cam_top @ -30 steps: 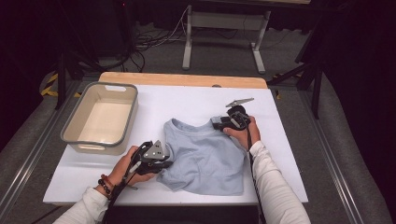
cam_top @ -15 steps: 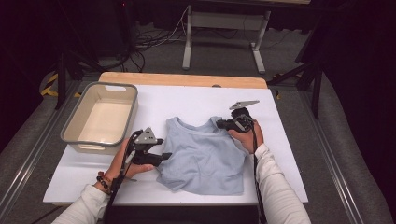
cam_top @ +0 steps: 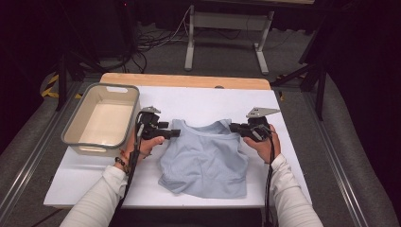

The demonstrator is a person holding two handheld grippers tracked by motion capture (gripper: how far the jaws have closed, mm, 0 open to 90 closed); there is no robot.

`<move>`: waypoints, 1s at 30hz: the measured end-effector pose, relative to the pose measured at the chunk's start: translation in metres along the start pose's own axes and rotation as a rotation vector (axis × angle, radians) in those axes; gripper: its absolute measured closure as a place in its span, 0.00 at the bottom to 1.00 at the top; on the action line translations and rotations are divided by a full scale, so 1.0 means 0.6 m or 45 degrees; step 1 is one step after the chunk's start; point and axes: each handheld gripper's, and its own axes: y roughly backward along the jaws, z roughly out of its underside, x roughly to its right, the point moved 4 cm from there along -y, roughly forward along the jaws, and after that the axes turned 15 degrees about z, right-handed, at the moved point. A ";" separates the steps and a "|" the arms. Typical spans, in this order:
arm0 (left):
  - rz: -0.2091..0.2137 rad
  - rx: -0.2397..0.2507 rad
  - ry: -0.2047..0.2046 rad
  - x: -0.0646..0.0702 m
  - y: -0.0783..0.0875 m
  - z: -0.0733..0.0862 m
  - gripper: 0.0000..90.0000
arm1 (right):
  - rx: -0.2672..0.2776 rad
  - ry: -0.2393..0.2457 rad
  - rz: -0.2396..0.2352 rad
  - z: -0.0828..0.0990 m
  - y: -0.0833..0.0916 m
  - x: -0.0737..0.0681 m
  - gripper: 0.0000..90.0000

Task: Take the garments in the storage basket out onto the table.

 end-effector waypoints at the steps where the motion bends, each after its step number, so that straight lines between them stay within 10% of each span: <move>1: -0.007 -0.013 -0.004 -0.006 -0.006 -0.001 0.36 | -0.003 0.000 0.004 0.002 0.000 0.000 0.96; 15: 0.007 -0.042 0.115 -0.061 -0.047 -0.016 0.61 | -0.049 0.024 0.010 0.020 -0.020 -0.008 0.96; 19: -0.004 -0.051 0.063 -0.061 -0.051 -0.019 0.89 | -0.029 0.009 0.002 0.021 -0.022 -0.010 0.96; 30: -0.040 0.104 -0.243 0.014 0.009 -0.068 0.94 | 0.190 -0.023 0.041 -0.021 0.022 -0.001 0.96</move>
